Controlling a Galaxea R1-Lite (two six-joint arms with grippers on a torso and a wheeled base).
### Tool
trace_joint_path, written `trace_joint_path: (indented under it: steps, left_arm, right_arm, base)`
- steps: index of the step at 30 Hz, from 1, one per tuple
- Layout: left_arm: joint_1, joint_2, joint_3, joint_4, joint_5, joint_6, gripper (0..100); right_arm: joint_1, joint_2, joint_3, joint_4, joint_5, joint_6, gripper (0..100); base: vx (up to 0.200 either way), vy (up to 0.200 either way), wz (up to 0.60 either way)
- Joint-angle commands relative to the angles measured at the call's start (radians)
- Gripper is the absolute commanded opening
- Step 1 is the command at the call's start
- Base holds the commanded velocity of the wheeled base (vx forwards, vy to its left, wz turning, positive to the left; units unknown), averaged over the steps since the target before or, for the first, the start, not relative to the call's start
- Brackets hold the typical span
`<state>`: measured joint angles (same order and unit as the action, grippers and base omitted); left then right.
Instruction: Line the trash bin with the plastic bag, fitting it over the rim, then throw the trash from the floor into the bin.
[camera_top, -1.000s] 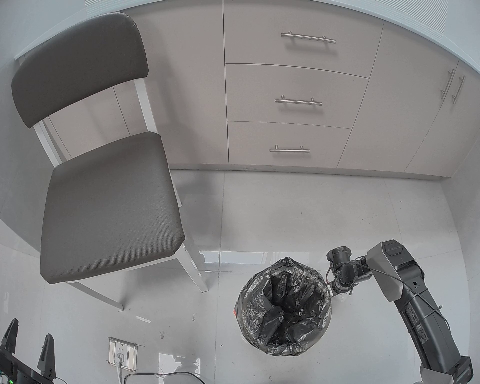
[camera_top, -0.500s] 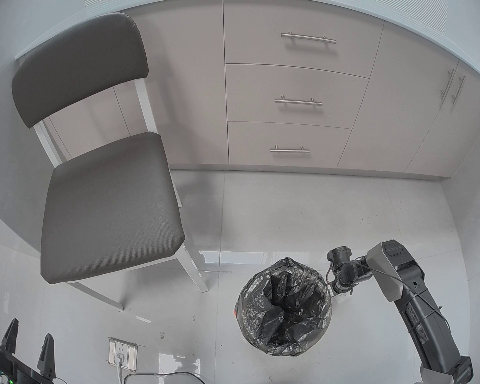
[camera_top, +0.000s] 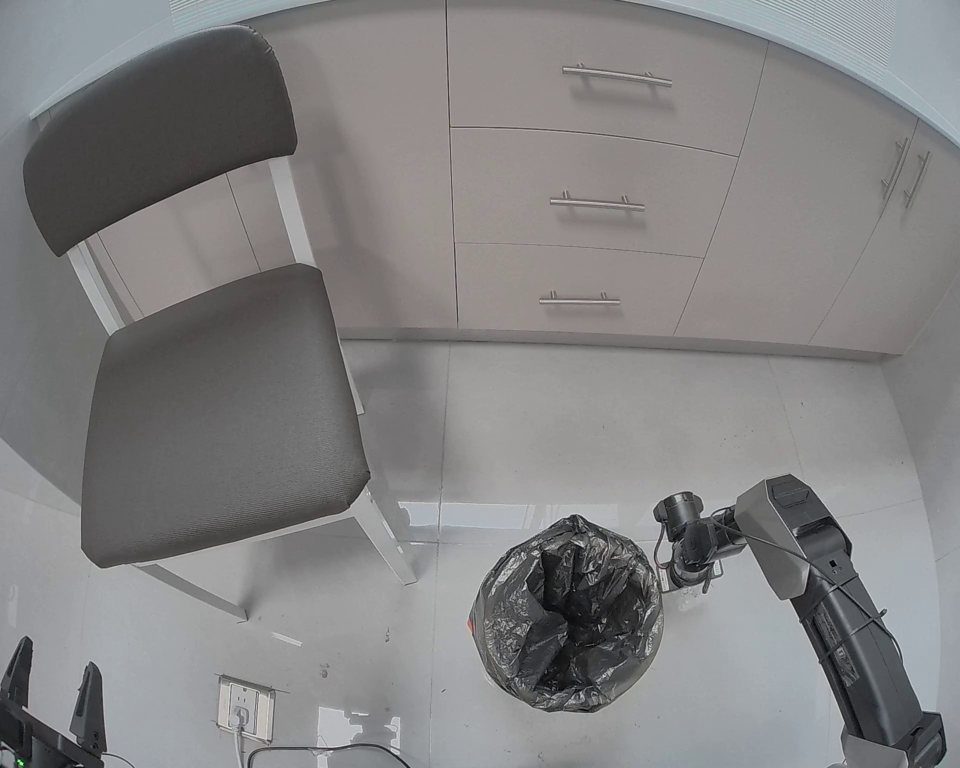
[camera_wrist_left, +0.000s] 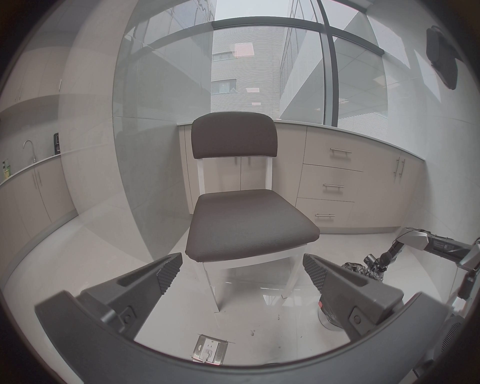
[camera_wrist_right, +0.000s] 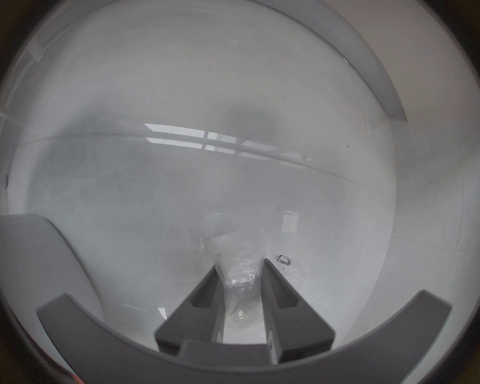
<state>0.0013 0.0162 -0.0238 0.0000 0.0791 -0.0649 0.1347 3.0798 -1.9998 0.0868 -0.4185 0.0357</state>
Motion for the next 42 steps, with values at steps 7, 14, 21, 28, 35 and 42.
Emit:
trace_joint_path:
  steps: [7,14,21,28,35,42]
  left_arm:
    - [0.0,-0.016,0.001,-0.002,0.013,-0.009,100]
    - [0.0,-0.016,0.001,-0.002,0.016,-0.009,100]
    - [0.0,-0.016,0.002,-0.002,0.05,-0.013,100]
    - [0.0,-0.016,0.002,-0.005,0.053,-0.019,100]
    - [0.0,-0.016,0.002,-0.006,0.057,-0.027,100]
    - [0.0,-0.016,0.002,-0.006,0.057,-0.027,100]
  right_arm:
    - [-0.029,-0.323,0.0,0.301,-0.029,0.176,0]
    - [-0.032,-0.558,0.0,0.347,-0.029,0.196,0]
    - [0.037,-0.803,0.0,0.406,-0.029,0.24,0]
    - [0.229,-0.958,0.0,0.57,-0.036,0.25,0]
    - [0.41,-0.94,0.0,0.806,-0.048,0.259,0]
    - [0.537,-0.82,0.0,0.978,-0.04,0.309,0]
  base:
    - [0.0,0.0,0.0]
    - [0.0,0.0,0.0]
    - [0.0,0.0,0.0]
    - [0.0,0.0,0.0]
    - [0.0,0.0,0.0]
    - [0.0,0.0,0.0]
